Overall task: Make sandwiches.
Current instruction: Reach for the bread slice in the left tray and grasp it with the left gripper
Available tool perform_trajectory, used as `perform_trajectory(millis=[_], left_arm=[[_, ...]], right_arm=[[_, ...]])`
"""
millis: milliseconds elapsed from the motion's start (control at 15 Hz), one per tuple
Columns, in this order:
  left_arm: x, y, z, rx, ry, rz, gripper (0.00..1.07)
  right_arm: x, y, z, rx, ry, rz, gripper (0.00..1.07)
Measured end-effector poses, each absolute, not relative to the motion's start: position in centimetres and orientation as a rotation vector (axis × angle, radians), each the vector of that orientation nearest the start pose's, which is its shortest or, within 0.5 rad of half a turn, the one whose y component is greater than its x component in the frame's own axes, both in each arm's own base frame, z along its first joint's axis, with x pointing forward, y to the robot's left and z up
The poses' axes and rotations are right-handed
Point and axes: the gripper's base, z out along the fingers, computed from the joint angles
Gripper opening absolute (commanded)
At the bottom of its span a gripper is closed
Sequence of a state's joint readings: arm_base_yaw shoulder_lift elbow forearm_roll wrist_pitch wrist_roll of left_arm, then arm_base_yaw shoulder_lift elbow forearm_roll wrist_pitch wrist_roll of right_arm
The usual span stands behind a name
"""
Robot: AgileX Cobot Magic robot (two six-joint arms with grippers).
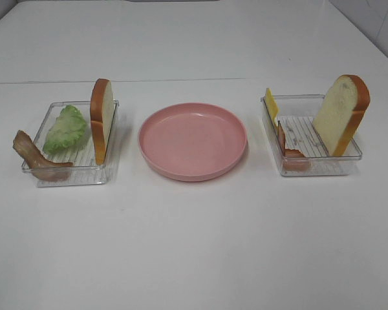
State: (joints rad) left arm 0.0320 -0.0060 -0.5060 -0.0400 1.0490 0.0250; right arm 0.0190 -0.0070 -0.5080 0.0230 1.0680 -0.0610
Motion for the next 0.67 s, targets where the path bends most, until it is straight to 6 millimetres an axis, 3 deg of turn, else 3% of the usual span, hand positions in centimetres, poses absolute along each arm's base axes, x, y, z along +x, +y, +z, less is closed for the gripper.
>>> perform_trajectory(millis=[667], left_arm=[[-0.60, -0.33, 27.99, -0.005, 2.020, -0.012, 0.79]], right_arm=[[-0.73, 0.17, 27.89, -0.083, 2.035, 0.001, 0.76]])
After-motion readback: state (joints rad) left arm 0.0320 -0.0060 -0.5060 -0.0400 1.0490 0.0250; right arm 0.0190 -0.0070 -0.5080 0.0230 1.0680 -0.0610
